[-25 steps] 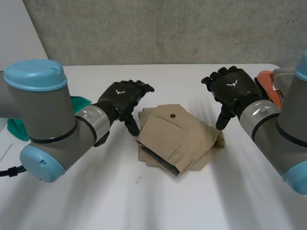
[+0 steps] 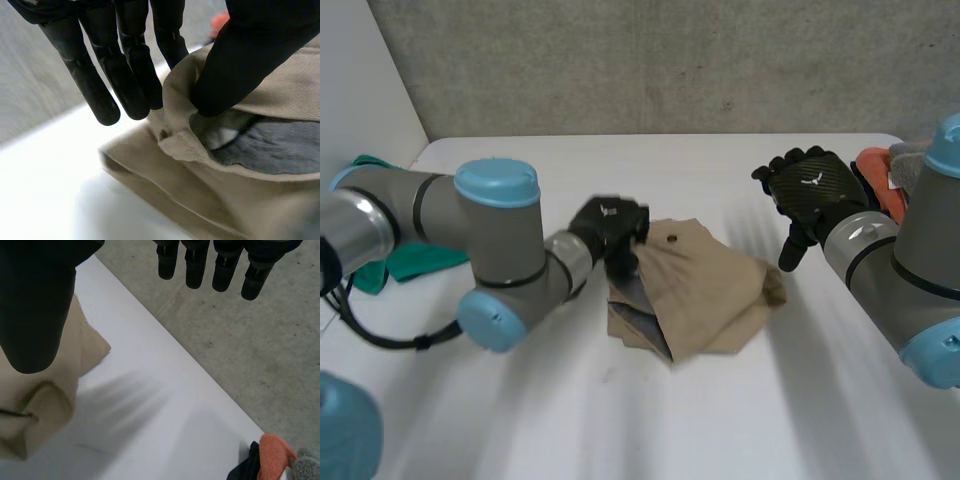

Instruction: Fold the laundry.

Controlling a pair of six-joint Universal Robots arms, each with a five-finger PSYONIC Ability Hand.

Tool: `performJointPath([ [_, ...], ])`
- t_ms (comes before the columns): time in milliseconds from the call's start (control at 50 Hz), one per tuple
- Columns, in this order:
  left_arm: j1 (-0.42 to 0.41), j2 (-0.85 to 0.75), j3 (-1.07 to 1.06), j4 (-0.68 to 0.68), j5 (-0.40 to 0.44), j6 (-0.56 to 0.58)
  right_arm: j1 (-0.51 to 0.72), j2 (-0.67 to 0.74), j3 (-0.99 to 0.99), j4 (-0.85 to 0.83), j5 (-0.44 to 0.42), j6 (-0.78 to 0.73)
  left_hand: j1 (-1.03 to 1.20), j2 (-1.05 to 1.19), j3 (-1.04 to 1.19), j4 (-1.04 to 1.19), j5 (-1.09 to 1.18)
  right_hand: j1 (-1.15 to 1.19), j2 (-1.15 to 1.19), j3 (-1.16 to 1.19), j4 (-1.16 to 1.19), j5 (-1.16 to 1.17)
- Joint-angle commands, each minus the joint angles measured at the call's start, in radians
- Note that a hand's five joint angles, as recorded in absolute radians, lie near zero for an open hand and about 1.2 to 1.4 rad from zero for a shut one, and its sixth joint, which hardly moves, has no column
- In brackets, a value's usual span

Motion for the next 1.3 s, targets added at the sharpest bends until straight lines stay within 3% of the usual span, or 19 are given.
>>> performJointPath([
  [20,0.075,-0.126,0.253,0.163,-0.014,0.099,-0.010,0.011,-0.010,-0.007,-0.006,-0.001,0.253,0.204,0.209,0.198,0.236,-0.047,-0.034,-0.032,-0.040,-0.045],
  [120,0.099,-0.219,0.368,0.147,0.093,0.119,0.009,0.054,-0.028,-0.008,-0.015,-0.004,0.253,0.204,0.209,0.198,0.236,-0.047,-0.034,-0.032,-0.040,-0.045],
  [240,0.093,-0.213,0.284,0.102,0.145,0.131,0.035,0.117,-0.062,-0.016,-0.052,0.010,0.233,0.184,0.189,0.178,0.216,-0.047,-0.034,-0.032,-0.040,-0.045],
  [280,0.095,-0.181,0.218,0.120,0.145,0.142,0.040,0.158,-0.097,-0.023,-0.090,0.029,-0.024,-0.073,-0.068,-0.079,-0.041,-0.047,-0.034,-0.032,-0.040,-0.045],
  [380,0.106,-0.077,0.072,0.186,0.133,0.137,0.038,0.220,-0.209,-0.004,-0.127,0.091,-0.180,-0.230,-0.225,-0.236,-0.197,-0.047,-0.034,-0.032,-0.040,-0.045],
  [420,0.109,-0.013,0.002,0.206,0.124,0.139,0.032,0.238,-0.287,0.035,-0.127,0.134,-0.502,-0.551,-0.546,-0.557,-0.519,-0.047,-0.034,-0.032,-0.040,-0.045],
  [440,0.110,0.010,-0.020,0.211,0.119,0.139,0.029,0.243,-0.317,0.058,-0.125,0.151,-0.562,-0.611,-0.606,-0.617,-0.579,-0.047,-0.034,-0.032,-0.040,-0.045],
  [640,0.121,0.267,-0.123,0.145,0.049,0.104,0.023,0.359,-0.629,0.315,-0.147,0.287,-0.968,-1.018,-1.013,-1.024,-0.986,-0.047,-0.034,-0.032,-0.040,-0.045],
  [760,0.078,0.273,-0.051,-0.088,0.042,0.005,0.043,0.435,-0.697,0.371,-0.181,0.324,-0.968,-1.018,-1.013,-1.024,-0.986,-0.047,-0.034,-0.032,-0.040,-0.045],
  [860,0.009,0.163,0.055,-0.266,0.009,-0.105,0.053,0.490,-0.690,0.391,-0.217,0.344,-0.968,-1.018,-1.013,-1.024,-0.986,-0.047,-0.034,-0.032,-0.040,-0.045],
  [1100,-0.040,-0.052,0.121,-0.432,-0.146,-0.102,0.040,0.559,-0.562,0.356,-0.208,0.216,-0.968,-1.018,-1.013,-1.024,-0.986,-0.047,-0.034,-0.032,-0.040,-0.045],
  [1300,-0.043,-0.026,0.086,-0.459,-0.160,-0.053,0.020,0.574,-0.539,0.337,-0.178,0.137,-0.968,-1.018,-1.013,-1.024,-0.986,-0.047,-0.034,-0.032,-0.040,-0.045],
])
